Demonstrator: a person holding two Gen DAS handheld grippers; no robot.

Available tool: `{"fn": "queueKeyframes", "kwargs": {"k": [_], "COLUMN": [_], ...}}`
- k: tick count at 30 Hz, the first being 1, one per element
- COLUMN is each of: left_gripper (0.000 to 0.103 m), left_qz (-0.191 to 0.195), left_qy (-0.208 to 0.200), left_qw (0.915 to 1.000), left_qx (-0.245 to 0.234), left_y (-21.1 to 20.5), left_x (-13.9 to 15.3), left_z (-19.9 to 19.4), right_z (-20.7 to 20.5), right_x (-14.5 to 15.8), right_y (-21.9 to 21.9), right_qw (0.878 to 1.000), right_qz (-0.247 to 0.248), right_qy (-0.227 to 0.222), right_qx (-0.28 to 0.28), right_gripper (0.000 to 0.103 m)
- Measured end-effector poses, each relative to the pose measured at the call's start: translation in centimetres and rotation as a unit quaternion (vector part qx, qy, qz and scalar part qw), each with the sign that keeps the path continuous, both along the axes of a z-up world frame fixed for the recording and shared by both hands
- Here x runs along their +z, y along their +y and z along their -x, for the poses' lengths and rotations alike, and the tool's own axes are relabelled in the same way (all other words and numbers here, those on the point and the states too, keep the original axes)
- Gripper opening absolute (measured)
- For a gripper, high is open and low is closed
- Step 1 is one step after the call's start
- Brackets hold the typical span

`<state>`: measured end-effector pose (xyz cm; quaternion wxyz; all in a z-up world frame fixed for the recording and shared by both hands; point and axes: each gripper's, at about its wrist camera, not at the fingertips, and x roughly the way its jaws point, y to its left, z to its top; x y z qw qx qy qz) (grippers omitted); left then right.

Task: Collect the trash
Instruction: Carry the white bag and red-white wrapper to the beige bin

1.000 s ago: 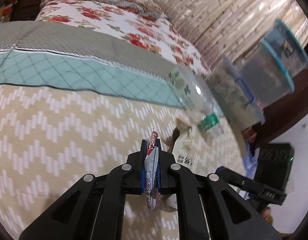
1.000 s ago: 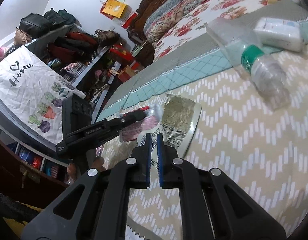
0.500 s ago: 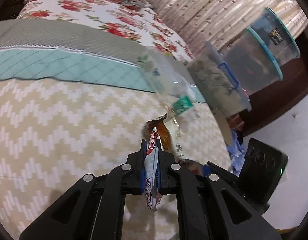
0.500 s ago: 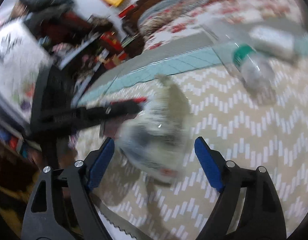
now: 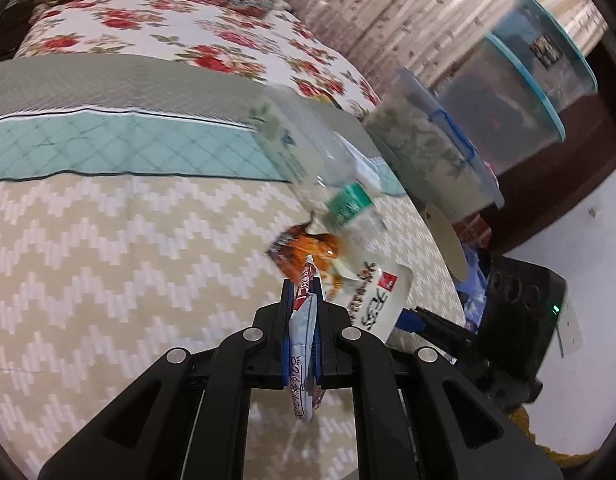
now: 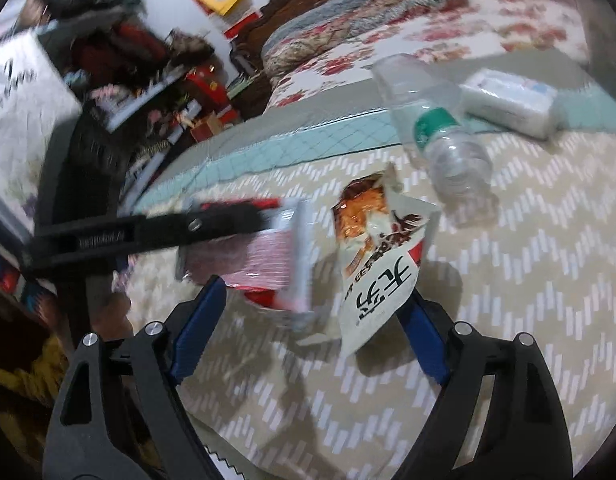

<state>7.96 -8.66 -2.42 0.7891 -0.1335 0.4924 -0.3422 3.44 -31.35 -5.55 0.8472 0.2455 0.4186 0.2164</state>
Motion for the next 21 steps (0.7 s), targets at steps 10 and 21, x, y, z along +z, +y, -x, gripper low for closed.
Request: {"fn": "queueKeyframes", "kwargs": {"k": [10, 21], "left_gripper": [0.007, 0.007], "left_qz": [0.022, 0.028], "left_qy": [-0.003, -0.034], "left_qw": [0.9992, 0.9954], "left_qx": [0.034, -0.085], "left_y": [3.5, -9.8], "left_x": [2.0, 7.6], "left_z": [-1.3, -1.3], "right_z": [-0.8, 8.0], "right_x": [-2.0, 0.1], "right_y": [-1.9, -13.3], "right_qw": [0.992, 0.975], "right_qz": [-0.119, -0.159], "right_qy": [0.040, -0.051], "right_qx": [-0.020, -0.143], "right_gripper": [0.008, 0.008]}}
